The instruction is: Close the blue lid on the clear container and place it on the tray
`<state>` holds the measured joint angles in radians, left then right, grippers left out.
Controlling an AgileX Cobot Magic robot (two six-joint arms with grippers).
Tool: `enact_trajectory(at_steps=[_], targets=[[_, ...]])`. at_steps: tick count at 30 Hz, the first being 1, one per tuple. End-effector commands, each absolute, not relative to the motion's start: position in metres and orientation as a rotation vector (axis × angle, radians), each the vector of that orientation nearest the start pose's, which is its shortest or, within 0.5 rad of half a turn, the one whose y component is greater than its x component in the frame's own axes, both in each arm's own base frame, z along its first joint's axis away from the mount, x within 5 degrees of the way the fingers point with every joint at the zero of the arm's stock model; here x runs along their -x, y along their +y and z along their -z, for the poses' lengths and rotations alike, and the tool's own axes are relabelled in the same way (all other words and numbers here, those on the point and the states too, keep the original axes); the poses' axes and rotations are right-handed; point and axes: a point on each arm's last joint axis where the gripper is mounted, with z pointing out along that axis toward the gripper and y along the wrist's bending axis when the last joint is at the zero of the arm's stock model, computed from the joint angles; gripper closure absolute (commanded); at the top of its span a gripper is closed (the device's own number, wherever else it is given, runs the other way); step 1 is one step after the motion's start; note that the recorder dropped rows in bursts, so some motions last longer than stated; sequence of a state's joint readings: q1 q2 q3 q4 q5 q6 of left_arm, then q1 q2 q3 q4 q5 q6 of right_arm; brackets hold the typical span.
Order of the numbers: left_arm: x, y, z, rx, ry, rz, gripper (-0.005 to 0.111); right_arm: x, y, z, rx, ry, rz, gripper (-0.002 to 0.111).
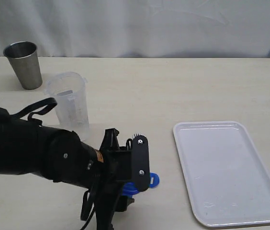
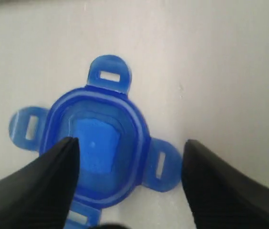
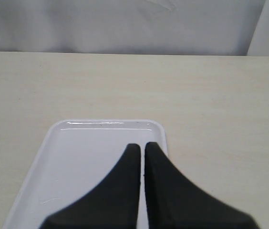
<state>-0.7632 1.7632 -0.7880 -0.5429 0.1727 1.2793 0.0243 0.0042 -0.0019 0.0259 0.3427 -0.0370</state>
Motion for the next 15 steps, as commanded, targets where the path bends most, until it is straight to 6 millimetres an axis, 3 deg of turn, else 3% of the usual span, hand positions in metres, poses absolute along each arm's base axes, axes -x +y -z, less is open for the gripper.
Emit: enact_trajectory(at_steps=[1,4,15], targets=[[-0.217,-0.231,-0.129,-1.895,1.786,0.079,0.046,-0.053,0.002,-0.182,0.046,1.825,-0.01,0.104],[-0.213,-0.229,-0.125,-1.887,1.865,0.124,0.046,-0.053,0.002,-0.182,0.046,1.825,-0.01,0.104],[-0.217,-0.23,-0.096,-1.909,1.906,0.088,0.046,-0.053,0.002,-0.182,0.046,1.825,-0.01,0.104]])
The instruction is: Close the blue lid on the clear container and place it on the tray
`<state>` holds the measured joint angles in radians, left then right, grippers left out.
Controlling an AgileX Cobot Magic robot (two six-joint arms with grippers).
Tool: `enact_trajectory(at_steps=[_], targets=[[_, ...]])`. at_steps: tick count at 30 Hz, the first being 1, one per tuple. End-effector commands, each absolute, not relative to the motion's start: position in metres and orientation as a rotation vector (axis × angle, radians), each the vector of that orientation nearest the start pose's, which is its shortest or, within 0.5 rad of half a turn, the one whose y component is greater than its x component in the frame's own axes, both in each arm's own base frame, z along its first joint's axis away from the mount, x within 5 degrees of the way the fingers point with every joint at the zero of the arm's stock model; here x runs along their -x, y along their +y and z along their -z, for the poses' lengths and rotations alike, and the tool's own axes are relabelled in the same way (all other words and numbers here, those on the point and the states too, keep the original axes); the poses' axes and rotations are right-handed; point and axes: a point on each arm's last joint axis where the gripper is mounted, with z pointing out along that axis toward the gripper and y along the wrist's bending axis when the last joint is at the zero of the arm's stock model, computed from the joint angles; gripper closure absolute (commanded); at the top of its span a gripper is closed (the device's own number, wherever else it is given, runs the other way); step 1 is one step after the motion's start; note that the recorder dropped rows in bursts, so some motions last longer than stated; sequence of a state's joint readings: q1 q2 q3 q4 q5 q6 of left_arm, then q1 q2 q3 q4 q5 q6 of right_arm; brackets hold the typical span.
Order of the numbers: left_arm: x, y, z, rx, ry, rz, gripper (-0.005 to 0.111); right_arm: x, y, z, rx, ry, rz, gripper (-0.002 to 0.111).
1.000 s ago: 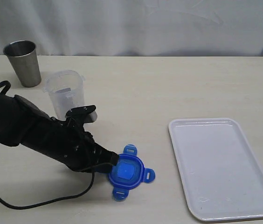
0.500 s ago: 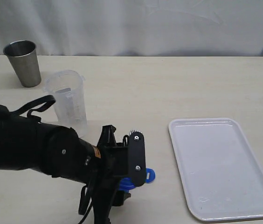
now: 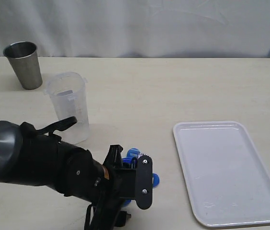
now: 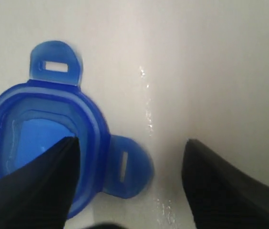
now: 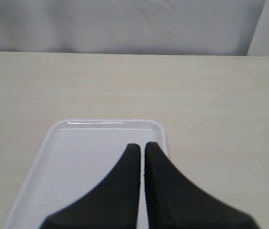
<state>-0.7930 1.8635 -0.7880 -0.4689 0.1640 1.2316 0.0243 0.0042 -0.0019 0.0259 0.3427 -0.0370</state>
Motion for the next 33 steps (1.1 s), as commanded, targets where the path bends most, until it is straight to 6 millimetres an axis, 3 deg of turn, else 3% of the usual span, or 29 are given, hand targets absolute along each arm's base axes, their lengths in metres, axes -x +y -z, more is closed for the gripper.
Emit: enact_trajectory(at_steps=[1,8,18,27,33], targets=[[-0.218,-0.23,-0.096,2.539,-2.533,-0.112,0.046,-0.053,0.002,-0.182,0.046,1.825,-0.01,0.104],[-0.217,-0.23,-0.095,2.6,-2.465,-0.083,0.064,-0.053,0.002,-0.182,0.046,1.825,-0.01,0.104],[-0.213,-0.228,-0.094,2.576,-2.412,-0.117,0.063,-0.053,0.002,-0.182,0.046,1.825,-0.01,0.104],[-0.21,-0.227,-0.114,2.628,-2.392,-0.135,0.063,-0.053,0.002,-0.182,0.046,1.825,-0.01,0.104],[-0.211,-0.226,-0.115,2.694,-2.32,-0.09,0.064,-0.053,0.002,-0.182,0.046,1.825,-0.01,0.104]])
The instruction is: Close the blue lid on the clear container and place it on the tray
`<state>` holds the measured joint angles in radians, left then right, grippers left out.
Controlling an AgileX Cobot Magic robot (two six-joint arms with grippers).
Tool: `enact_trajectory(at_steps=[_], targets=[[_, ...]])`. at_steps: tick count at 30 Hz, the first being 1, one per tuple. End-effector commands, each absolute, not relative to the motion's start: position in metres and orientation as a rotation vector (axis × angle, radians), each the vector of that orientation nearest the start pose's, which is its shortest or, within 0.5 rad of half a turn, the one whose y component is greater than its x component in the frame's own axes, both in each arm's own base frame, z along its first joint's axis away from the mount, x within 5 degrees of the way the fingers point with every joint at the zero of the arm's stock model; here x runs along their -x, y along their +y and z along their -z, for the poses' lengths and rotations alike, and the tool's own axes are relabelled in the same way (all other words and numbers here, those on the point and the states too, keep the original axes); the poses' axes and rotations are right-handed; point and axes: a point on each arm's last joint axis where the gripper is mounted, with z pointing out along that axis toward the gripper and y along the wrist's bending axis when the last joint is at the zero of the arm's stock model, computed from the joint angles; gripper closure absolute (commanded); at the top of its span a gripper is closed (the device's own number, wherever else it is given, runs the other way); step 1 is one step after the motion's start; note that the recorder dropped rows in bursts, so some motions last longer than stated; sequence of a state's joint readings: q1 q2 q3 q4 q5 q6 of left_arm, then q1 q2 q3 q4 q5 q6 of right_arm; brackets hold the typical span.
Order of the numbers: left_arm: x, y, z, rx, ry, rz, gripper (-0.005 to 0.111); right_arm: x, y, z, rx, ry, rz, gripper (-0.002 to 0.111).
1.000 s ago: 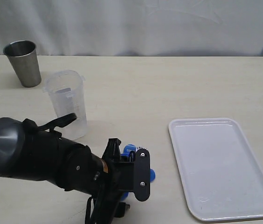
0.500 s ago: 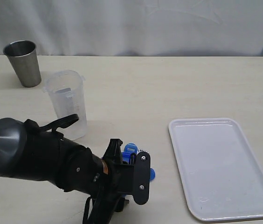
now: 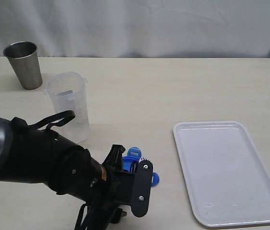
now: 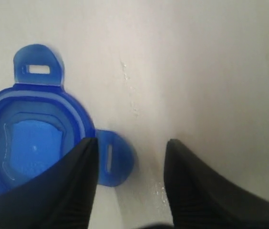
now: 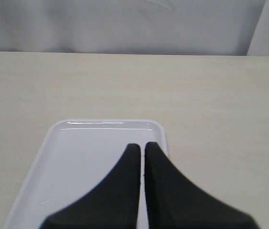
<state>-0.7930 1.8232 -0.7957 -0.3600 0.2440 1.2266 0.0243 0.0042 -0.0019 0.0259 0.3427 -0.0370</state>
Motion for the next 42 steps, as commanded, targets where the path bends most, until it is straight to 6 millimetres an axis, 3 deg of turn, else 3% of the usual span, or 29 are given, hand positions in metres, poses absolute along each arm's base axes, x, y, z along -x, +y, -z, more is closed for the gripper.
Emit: enact_trajectory(at_steps=[1,12,35,42], targets=[[-0.212,-0.226,-0.115,2.711,-2.311,-0.077,0.064,-0.053,0.002,-0.182,0.046,1.825,-0.01,0.104],[-0.214,-0.227,-0.101,2.7,-2.304,-0.055,0.063,-0.053,0.002,-0.182,0.046,1.825,-0.01,0.104],[-0.222,-0.223,-0.103,2.712,-2.345,-0.009,0.064,-0.053,0.002,-0.182,0.046,1.825,-0.01,0.104],[-0.223,-0.224,-0.103,2.724,-2.359,0.002,0.088,-0.053,0.002,-0.182,0.046,1.825,-0.01,0.104]])
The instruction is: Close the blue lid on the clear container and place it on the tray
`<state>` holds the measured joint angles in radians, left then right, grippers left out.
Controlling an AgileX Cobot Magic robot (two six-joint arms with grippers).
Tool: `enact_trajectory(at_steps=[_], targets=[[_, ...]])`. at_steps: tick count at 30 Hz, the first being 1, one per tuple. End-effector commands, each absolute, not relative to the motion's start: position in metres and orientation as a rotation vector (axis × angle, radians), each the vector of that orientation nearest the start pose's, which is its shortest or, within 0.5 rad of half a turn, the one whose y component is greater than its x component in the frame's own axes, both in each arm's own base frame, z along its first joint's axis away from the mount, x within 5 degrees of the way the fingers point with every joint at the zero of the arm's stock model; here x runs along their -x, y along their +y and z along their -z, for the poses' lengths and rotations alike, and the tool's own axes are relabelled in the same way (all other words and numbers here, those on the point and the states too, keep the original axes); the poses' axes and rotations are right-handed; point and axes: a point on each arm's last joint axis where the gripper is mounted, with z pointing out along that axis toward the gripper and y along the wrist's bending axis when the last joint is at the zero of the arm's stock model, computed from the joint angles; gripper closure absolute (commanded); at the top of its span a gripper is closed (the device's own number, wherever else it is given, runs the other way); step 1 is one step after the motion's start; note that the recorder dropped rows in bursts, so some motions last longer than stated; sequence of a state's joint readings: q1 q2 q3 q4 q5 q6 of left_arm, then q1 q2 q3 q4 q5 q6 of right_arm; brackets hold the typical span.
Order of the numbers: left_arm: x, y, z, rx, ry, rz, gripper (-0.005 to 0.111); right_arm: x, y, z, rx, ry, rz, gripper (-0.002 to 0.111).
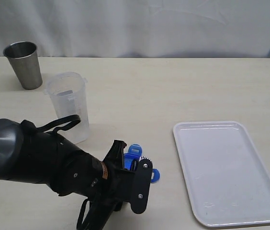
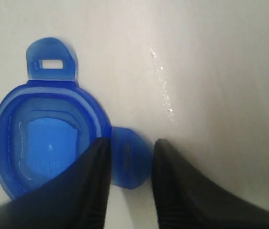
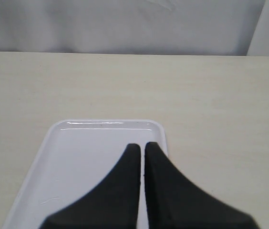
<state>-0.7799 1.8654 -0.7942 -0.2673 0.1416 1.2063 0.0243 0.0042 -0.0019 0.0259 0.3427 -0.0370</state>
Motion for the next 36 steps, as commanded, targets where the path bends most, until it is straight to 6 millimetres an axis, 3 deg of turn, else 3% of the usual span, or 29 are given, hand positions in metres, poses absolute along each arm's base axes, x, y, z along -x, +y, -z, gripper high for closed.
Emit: enact_trajectory(at_steps=[1,7,22,24,30,36], targets=[[-0.223,-0.224,-0.103,2.724,-2.359,0.002,0.092,-0.053,0.002,-0.182,0.046,1.825,-0.01,0.104],[-0.223,-0.224,-0.103,2.724,-2.359,0.002,0.107,-0.053,0.002,-0.182,0.046,1.825,-0.01,0.104],[-0.225,-0.226,-0.111,2.757,-2.397,0.022,0.106,-0.053,0.002,-0.182,0.046,1.825,-0.01,0.104],[-0.223,-0.225,-0.117,2.755,-2.382,0.003,0.099,-0.053,0.002,-0.182,0.046,1.825,-0.01,0.104],[-0.212,-0.219,-0.134,2.723,-2.329,-0.07,0.055,-0.053,0.002,-0.182,0.046,1.825,-0.01,0.104],[-0.218,-0.222,-0.114,2.701,-2.35,-0.04,0.054,-0.053,0.002,-0.182,0.046,1.825,-0.01,0.104]])
